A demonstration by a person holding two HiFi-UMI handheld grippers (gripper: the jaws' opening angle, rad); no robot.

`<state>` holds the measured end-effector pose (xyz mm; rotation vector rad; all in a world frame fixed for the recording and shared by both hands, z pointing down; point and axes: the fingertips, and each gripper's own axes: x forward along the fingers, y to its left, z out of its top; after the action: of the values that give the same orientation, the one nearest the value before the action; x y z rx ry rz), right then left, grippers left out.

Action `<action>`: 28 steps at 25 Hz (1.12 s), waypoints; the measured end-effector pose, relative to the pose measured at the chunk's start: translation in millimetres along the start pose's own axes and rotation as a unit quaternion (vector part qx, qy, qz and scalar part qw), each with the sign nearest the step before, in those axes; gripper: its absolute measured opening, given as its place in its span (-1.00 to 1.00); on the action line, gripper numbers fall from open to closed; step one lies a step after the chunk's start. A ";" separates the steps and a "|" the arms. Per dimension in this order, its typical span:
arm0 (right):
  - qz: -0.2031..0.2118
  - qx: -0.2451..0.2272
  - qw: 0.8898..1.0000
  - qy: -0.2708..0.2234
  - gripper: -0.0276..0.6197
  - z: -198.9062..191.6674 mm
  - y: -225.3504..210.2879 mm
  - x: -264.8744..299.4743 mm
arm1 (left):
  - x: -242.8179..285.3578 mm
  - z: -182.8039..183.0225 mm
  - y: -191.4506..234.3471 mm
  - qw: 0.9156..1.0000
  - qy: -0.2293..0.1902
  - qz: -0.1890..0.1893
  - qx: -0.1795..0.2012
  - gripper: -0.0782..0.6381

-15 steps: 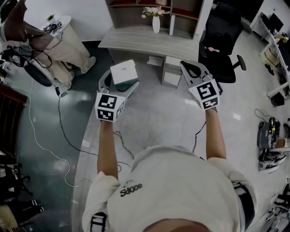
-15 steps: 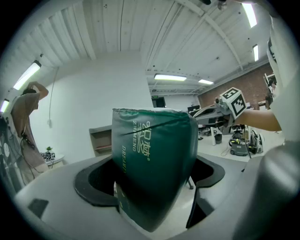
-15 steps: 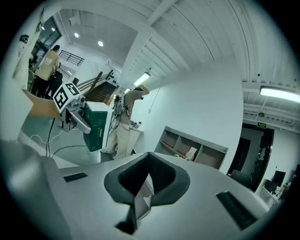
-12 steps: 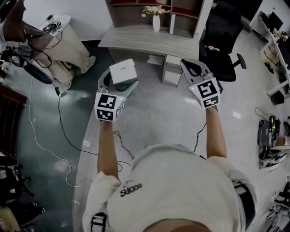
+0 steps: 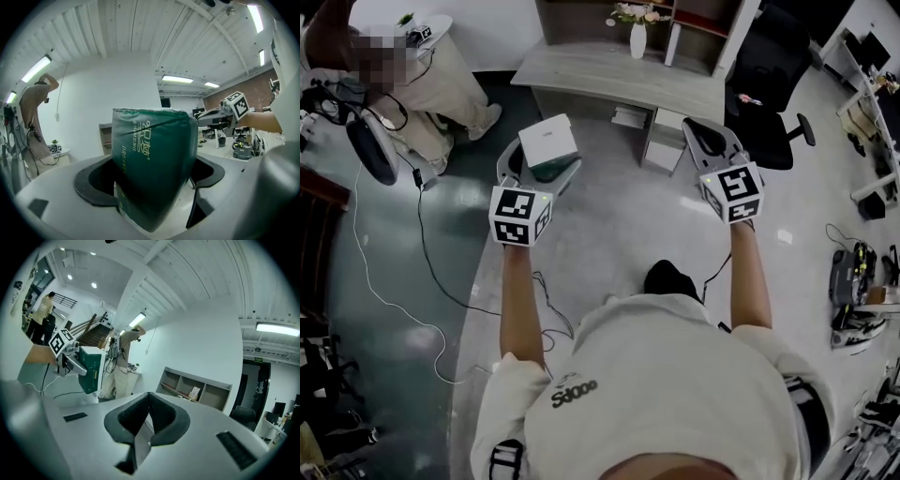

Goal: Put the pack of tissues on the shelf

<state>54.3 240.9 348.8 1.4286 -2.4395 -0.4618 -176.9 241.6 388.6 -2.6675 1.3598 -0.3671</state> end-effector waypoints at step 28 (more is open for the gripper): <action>0.109 0.051 0.992 -0.041 -0.94 -71.6 -259.9 356.9 | 378.3 30.5 164.2 0.994 0.028 0.076 -0.068 0.58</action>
<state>118.2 -201.6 335.4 1.1817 -2.6809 -0.3571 -82.6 -161.0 383.0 -2.6556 1.6485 -0.3453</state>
